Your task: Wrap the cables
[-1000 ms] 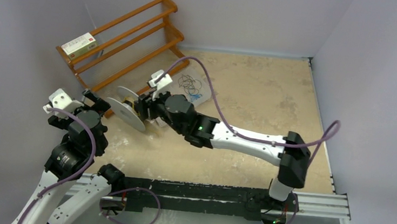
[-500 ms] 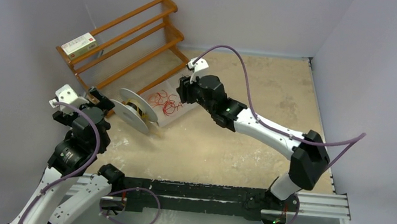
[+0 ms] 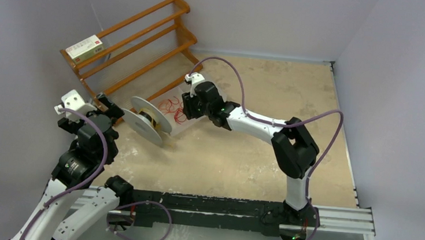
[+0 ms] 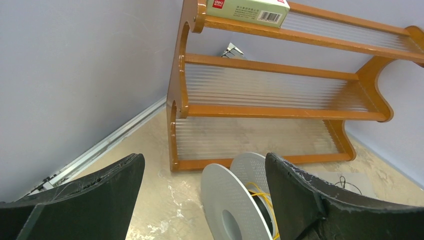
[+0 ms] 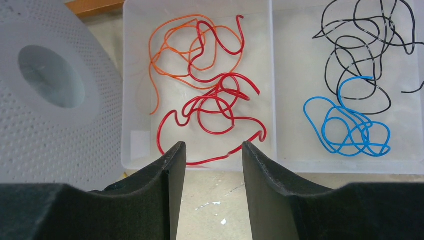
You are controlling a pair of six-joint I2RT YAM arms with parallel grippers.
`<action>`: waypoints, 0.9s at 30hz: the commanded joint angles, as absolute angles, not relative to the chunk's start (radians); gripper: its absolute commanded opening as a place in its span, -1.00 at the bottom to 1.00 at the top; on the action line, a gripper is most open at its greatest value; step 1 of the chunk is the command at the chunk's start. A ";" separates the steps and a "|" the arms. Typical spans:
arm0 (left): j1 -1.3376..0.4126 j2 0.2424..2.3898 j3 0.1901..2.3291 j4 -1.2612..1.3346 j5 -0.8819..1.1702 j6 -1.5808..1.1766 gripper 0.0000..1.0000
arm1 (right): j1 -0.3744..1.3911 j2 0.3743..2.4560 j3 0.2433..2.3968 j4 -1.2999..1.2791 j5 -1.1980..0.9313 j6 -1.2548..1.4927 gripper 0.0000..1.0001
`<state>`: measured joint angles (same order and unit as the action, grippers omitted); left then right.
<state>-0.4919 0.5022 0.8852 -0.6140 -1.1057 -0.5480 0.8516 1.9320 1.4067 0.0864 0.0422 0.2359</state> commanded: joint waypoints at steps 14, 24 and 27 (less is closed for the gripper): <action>-0.486 0.508 0.878 -0.569 -1.064 -0.517 0.80 | 0.843 1.998 1.496 0.049 0.096 0.411 -0.02; -0.486 0.505 0.877 -0.567 -1.055 -0.515 0.80 | 0.833 2.043 1.515 0.053 0.098 0.452 -0.11; -0.486 0.503 0.877 -0.567 -1.055 -0.515 0.80 | 0.830 2.035 1.512 0.060 0.102 0.455 -0.27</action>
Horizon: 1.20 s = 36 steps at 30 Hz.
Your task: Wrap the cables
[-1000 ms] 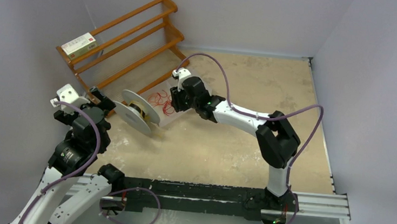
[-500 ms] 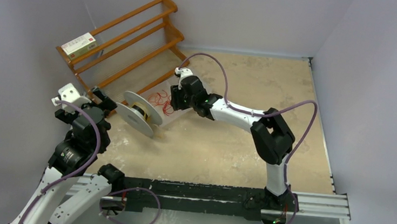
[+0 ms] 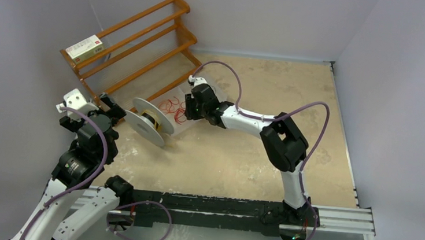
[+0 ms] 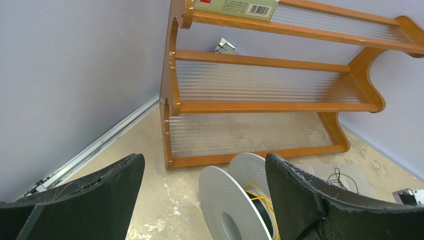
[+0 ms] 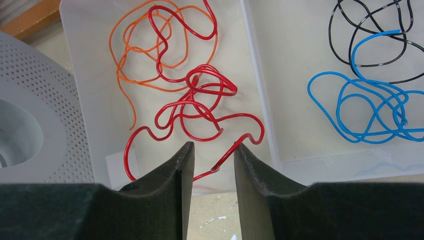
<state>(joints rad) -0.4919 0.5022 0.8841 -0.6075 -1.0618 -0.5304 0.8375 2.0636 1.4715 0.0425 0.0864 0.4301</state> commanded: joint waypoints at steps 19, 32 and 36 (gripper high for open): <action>-0.486 0.508 0.875 -0.566 -1.051 -0.512 0.80 | 0.822 1.768 1.463 0.094 0.163 0.425 -1.00; -0.486 0.515 0.875 -0.564 -1.051 -0.509 0.80 | 0.822 1.568 1.596 -0.010 0.289 0.298 -1.00; -0.486 0.522 0.876 -0.562 -1.045 -0.506 0.80 | 0.822 1.508 1.604 -0.009 0.282 0.239 -1.00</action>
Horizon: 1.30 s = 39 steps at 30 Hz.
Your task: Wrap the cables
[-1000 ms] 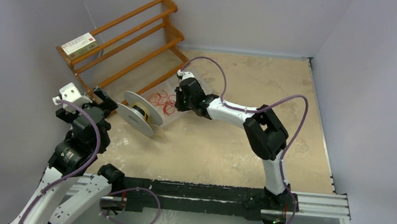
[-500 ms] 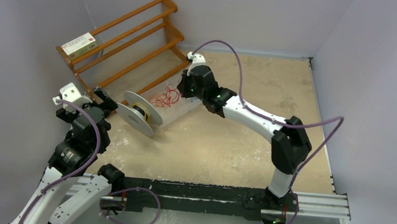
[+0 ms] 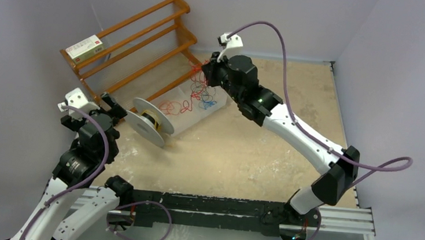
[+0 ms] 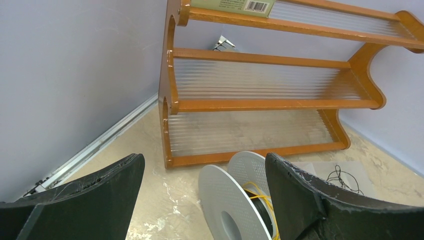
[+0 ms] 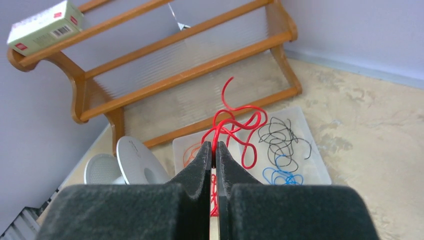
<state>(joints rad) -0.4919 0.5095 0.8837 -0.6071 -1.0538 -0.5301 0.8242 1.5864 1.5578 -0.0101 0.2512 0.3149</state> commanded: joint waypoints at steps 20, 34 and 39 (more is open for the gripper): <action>-0.486 0.700 1.011 -0.408 -0.026 -0.491 0.80 | 0.822 1.083 1.438 -0.273 -0.234 0.048 -1.00; -0.486 0.684 0.922 -0.078 0.640 -0.679 0.76 | 0.822 0.901 1.354 -0.298 -0.276 0.057 -1.00; -0.487 0.678 0.858 0.073 0.708 -0.800 0.73 | 0.822 0.895 1.351 -0.293 -0.265 0.064 -1.00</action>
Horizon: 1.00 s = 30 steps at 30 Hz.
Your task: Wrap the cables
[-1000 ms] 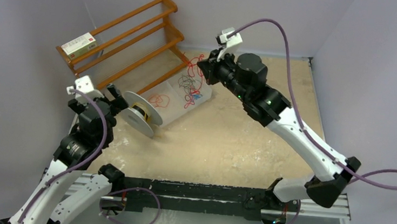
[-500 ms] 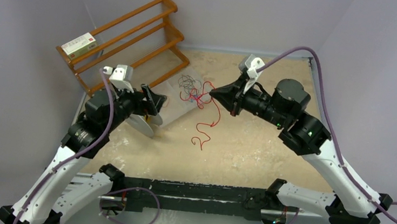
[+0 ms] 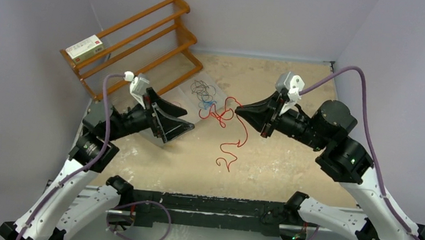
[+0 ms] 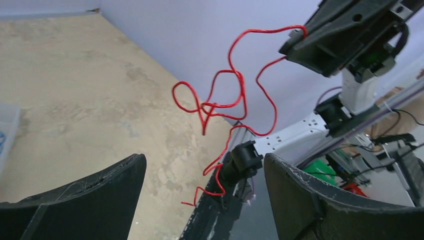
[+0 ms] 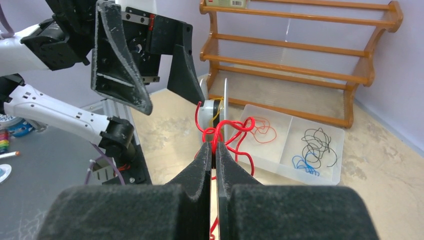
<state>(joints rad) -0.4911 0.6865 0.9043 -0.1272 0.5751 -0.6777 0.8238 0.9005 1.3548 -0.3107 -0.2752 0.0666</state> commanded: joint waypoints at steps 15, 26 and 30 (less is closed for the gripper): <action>-0.489 0.777 0.759 0.347 0.669 -0.939 0.48 | 0.822 0.906 1.340 -0.224 -0.292 0.076 -1.00; -0.489 0.798 0.742 0.424 0.676 -0.943 -0.05 | 0.822 0.924 1.344 -0.219 -0.299 0.087 -1.00; -0.491 0.799 0.741 0.432 0.683 -0.946 -0.50 | 0.822 0.923 1.343 -0.212 -0.301 0.089 -1.00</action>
